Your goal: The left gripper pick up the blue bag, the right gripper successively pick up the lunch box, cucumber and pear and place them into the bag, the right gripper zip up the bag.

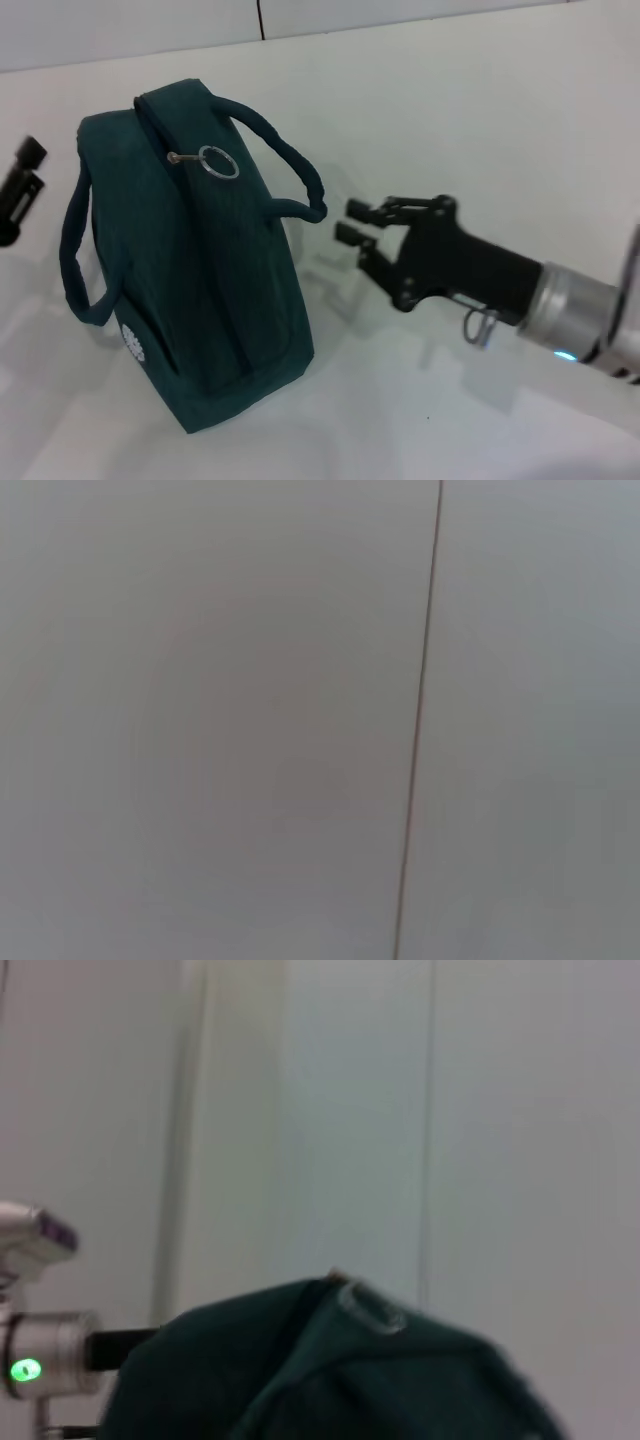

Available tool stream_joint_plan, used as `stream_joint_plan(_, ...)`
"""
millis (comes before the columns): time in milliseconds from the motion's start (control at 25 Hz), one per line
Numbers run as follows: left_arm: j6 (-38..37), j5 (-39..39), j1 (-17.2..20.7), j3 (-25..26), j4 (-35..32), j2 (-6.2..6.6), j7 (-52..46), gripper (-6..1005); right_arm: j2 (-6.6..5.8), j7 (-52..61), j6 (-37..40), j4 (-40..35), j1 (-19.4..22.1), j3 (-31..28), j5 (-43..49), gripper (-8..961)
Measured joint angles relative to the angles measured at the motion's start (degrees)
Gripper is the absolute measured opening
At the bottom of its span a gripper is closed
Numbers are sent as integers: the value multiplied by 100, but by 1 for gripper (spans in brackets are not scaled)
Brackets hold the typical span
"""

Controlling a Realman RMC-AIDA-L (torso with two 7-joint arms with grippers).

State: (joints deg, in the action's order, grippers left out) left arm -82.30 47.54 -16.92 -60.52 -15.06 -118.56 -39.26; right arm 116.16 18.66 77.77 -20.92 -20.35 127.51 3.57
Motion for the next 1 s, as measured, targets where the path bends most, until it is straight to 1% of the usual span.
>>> stream_joint_plan(160,-44,417,-25,-22,-32,3,-50,645,2,295,-334,-108,-323,398,17,185)
stream_joint_plan(280,-54,583,-98,-21,-32,-15,-79,646,2,401,-381,-108,-435,619,20,185)
stream_joint_plan(360,-15,669,-225,-22,-8,-71,-37,647,2,417,-382,-161,-438,698,21,185)
stream_joint_plan(520,9,680,-375,-17,29,-83,-26,648,2,457,-342,-321,-354,788,20,186)
stream_joint_plan(720,84,751,-547,-19,53,-86,-23,650,2,548,-246,-346,-340,998,21,186)
stream_joint_plan(1000,110,739,-556,-8,82,-109,-14,652,-15,574,475,-238,-309,1186,30,187)
